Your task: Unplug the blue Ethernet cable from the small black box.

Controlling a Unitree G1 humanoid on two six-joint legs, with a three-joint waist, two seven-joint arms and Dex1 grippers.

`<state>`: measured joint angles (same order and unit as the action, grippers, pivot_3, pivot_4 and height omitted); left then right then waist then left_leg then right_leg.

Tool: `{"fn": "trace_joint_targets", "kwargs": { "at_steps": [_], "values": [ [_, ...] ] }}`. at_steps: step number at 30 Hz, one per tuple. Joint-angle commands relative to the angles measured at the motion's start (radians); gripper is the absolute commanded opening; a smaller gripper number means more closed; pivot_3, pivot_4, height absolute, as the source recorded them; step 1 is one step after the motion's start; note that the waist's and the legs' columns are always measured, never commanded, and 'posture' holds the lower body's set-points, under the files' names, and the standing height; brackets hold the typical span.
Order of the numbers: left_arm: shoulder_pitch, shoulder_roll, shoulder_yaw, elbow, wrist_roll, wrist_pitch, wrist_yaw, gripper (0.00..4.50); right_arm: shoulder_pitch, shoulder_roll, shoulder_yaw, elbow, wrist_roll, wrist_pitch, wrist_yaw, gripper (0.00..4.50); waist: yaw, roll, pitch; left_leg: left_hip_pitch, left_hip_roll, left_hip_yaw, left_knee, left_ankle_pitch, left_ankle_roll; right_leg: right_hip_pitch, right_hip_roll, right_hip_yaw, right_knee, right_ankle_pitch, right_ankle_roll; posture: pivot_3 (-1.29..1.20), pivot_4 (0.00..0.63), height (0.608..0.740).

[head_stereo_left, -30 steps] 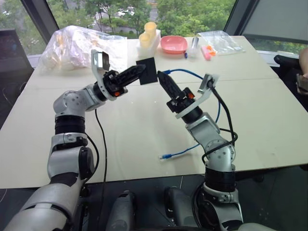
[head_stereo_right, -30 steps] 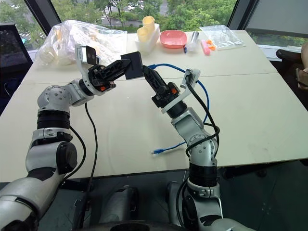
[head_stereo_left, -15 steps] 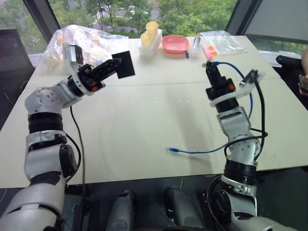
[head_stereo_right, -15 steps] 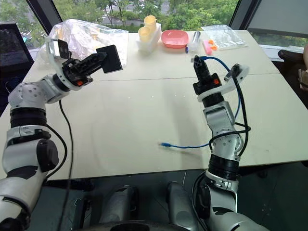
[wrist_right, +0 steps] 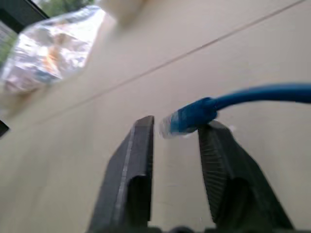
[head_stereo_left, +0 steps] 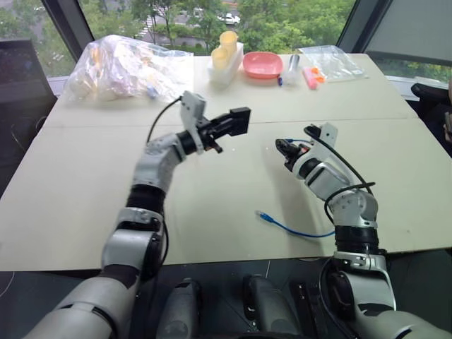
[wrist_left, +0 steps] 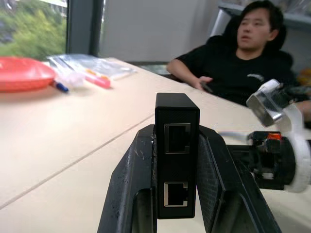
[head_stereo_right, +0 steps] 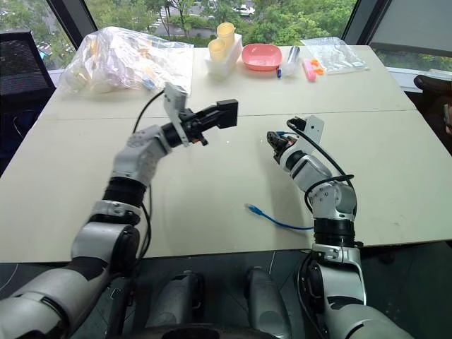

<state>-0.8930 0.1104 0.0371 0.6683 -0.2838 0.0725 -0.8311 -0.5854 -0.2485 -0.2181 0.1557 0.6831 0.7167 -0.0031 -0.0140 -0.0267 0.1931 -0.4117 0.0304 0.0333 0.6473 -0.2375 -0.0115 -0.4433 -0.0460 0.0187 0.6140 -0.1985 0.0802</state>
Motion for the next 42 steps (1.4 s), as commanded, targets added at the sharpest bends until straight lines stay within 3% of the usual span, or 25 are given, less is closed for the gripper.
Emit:
{"fn": "trace_joint_targets", "kwargs": {
  "at_steps": [1, 3, 9, 13, 15, 23, 27, 34, 38, 42],
  "values": [
    [0.015, -0.029, -0.031, 0.034, 0.071, -0.139, 0.066, 0.49, -0.012, -0.035, 0.027, -0.039, -0.064, 0.023, 0.012, 3.48, -0.003, 0.000, 0.000, 0.000, 0.000, 0.000, 0.000, 0.000, 0.001, 0.000, 0.000, 0.000, 0.000, 0.000, 0.000, 0.00, 0.150, 0.740],
    [0.029, -0.051, -0.053, 0.060, 0.098, -0.180, 0.079, 0.49, 0.016, -0.071, 0.066, -0.101, -0.084, 0.095, 0.029, 4.45, -0.002, 0.000, 0.000, 0.000, 0.000, 0.000, 0.000, -0.001, 0.002, 0.000, 0.001, 0.000, 0.000, 0.000, 0.000, 0.00, 0.150, 0.740],
    [0.059, -0.099, -0.076, 0.144, 0.151, -0.288, 0.132, 0.49, 0.183, -0.217, 0.150, -0.463, -0.018, 0.292, 0.179, 4.45, 0.003, 0.000, 0.000, -0.001, 0.000, -0.001, 0.001, -0.002, 0.004, 0.000, 0.001, 0.000, -0.001, 0.000, 0.001, 0.00, 0.150, 0.740],
    [0.076, -0.121, -0.081, 0.184, 0.153, -0.301, 0.103, 0.49, 0.223, -0.191, 0.083, -0.516, -0.005, 0.299, 0.166, 4.45, 0.001, 0.000, 0.000, 0.000, 0.000, 0.000, 0.002, -0.002, 0.004, 0.000, 0.001, 0.000, 0.000, 0.000, 0.001, 0.00, 0.150, 0.740],
    [0.081, -0.127, -0.084, 0.197, 0.159, -0.309, 0.095, 1.52, 0.228, -0.169, 0.053, -0.512, -0.007, 0.296, 0.150, 4.50, 0.002, 0.000, 0.000, 0.000, 0.000, -0.001, 0.003, -0.002, 0.004, 0.001, 0.001, 0.000, 0.000, -0.001, -0.001, 0.00, 0.150, 0.740],
    [0.094, -0.099, -0.098, 0.167, 0.175, -0.276, 0.073, 4.46, 0.215, -0.134, 0.071, -0.513, -0.070, 0.259, 0.144, 4.50, 0.001, 0.000, 0.000, 0.000, 0.000, -0.001, 0.002, -0.002, 0.004, 0.001, 0.001, 0.000, 0.000, 0.000, 0.001, 0.00, 0.150, 0.740],
    [0.124, -0.020, -0.085, -0.038, 0.162, -0.154, 0.087, 4.48, 0.255, -0.162, 0.054, -0.547, -0.069, 0.249, 0.190, 4.50, 0.000, 0.000, 0.000, 0.000, 0.000, -0.001, 0.002, -0.002, 0.004, 0.001, 0.001, 0.000, 0.000, 0.000, 0.001, 0.00, 0.150, 0.740],
    [0.170, 0.211, 0.034, -0.541, -0.003, 0.300, 0.098, 4.48, 0.376, -0.276, -0.032, -0.639, -0.002, 0.195, 0.376, 4.50, -0.002, 0.000, 0.000, 0.001, 0.001, -0.001, 0.002, -0.002, 0.004, 0.001, 0.001, 0.000, 0.000, 0.000, 0.001, 0.00, 0.150, 0.740],
    [0.260, 0.371, 0.076, -0.703, -0.092, 0.511, 0.041, 4.48, 0.427, -0.311, -0.056, -0.652, -0.017, 0.152, 0.416, 4.50, -0.006, 0.001, -0.001, 0.003, 0.001, -0.001, 0.001, -0.002, 0.004, 0.003, 0.001, 0.000, 0.000, -0.002, -0.002, 0.00, 0.150, 0.740],
    [0.379, 0.448, 0.138, -0.805, -0.186, 0.667, 0.047, 4.48, 0.459, -0.314, -0.055, -0.649, -0.043, 0.113, 0.420, 4.50, -0.004, 0.001, 0.000, 0.003, 0.001, -0.001, 0.002, -0.002, 0.004, 0.003, 0.001, 0.000, 0.000, -0.002, -0.003, 0.00, 0.150, 0.740]
  ]
}}
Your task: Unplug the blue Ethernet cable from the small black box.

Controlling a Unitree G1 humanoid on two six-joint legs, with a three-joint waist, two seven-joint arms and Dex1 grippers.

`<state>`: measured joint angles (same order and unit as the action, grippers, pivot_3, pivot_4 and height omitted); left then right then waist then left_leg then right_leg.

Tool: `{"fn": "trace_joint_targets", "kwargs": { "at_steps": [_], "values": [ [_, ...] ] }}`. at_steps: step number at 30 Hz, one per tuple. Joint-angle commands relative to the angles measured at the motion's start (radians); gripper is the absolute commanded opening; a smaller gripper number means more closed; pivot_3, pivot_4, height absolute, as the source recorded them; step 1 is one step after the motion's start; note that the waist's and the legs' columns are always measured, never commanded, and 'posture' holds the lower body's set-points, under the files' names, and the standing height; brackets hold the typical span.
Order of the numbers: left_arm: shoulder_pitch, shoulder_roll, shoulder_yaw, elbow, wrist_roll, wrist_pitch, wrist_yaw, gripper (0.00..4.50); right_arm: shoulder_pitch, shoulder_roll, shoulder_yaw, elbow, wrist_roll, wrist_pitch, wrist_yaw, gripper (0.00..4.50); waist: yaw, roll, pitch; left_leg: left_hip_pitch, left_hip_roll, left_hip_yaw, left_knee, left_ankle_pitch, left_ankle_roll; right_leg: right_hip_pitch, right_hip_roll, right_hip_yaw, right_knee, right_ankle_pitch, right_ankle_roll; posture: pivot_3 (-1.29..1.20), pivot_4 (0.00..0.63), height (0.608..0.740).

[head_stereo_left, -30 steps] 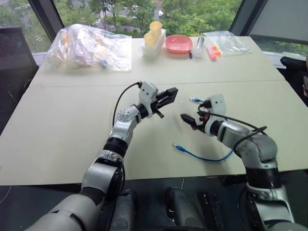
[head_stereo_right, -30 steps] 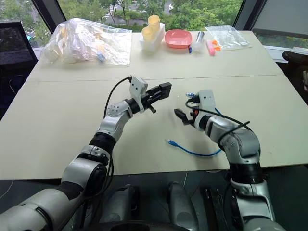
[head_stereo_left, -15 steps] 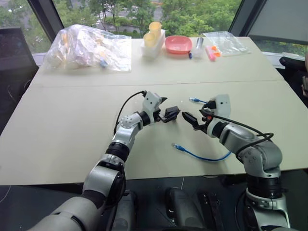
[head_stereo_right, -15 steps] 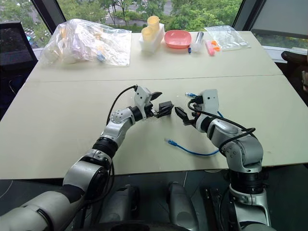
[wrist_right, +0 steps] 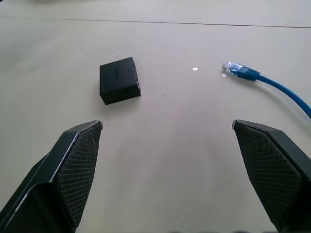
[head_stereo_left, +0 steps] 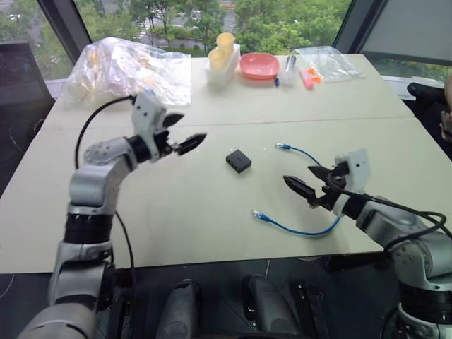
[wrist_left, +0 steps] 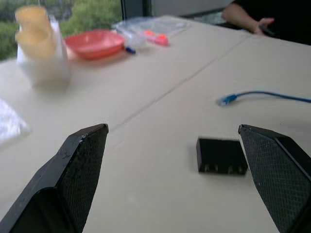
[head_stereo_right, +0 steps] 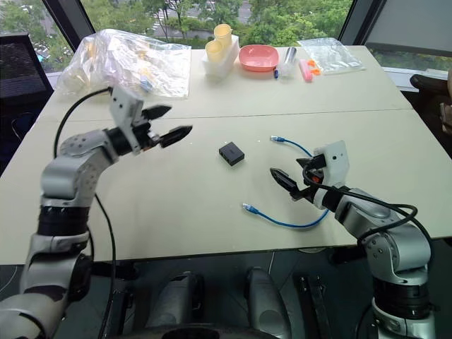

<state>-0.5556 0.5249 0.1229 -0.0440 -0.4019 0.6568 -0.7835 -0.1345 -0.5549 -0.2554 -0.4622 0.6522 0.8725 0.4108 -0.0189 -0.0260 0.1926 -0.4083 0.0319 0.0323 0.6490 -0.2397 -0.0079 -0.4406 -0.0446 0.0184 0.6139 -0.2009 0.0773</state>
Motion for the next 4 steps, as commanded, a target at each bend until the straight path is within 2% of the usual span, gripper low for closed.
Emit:
{"fn": "trace_joint_targets", "kwargs": {
  "at_steps": [1, 4],
  "values": [
    [0.084, 0.048, 0.069, -0.120, -0.087, 0.111, 0.001, 4.48, 0.015, -0.007, -0.016, -0.031, -0.020, -0.054, 0.006, 4.50, 0.001, 0.000, 0.000, 0.000, 0.000, 0.000, 0.000, 0.000, 0.000, 0.000, 0.000, 0.000, 0.000, 0.000, 0.000, 0.00, 0.150, 0.740],
    [0.181, 0.067, 0.100, -0.194, -0.121, 0.136, 0.017, 4.48, 0.037, -0.010, -0.011, -0.036, -0.045, -0.086, 0.009, 4.50, 0.001, 0.000, 0.000, 0.000, 0.000, 0.001, 0.000, 0.000, 0.000, 0.000, -0.001, 0.000, 0.000, 0.000, 0.000, 0.00, 0.150, 0.740]
  ]
}}
